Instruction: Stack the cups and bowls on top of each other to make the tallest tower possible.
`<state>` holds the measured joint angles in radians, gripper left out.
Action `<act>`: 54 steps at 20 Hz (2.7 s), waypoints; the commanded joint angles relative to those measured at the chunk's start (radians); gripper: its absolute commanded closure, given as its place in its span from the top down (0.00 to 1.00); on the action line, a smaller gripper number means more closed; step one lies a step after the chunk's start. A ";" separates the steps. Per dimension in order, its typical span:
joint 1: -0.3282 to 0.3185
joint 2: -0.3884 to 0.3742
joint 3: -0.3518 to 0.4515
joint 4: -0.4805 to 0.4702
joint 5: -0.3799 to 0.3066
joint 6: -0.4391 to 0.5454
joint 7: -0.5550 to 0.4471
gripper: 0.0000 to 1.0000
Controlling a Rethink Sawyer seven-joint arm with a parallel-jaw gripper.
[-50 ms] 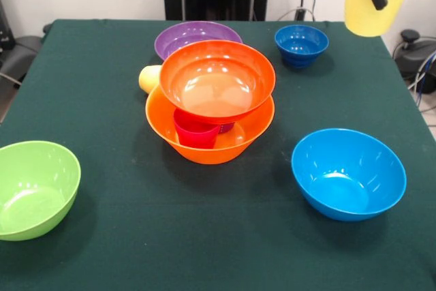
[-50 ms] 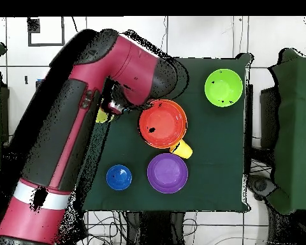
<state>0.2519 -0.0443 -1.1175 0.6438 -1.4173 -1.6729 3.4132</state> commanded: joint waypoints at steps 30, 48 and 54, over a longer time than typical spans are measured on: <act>-0.122 0.078 -0.104 -0.119 -0.077 0.087 0.039 0.00; -0.147 0.068 -0.105 -0.089 -0.053 0.119 -0.021 0.00; -0.181 0.067 -0.098 -0.115 -0.049 0.112 -0.036 0.00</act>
<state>0.1153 -0.0061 -1.2983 0.5261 -1.4642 -1.6538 3.4580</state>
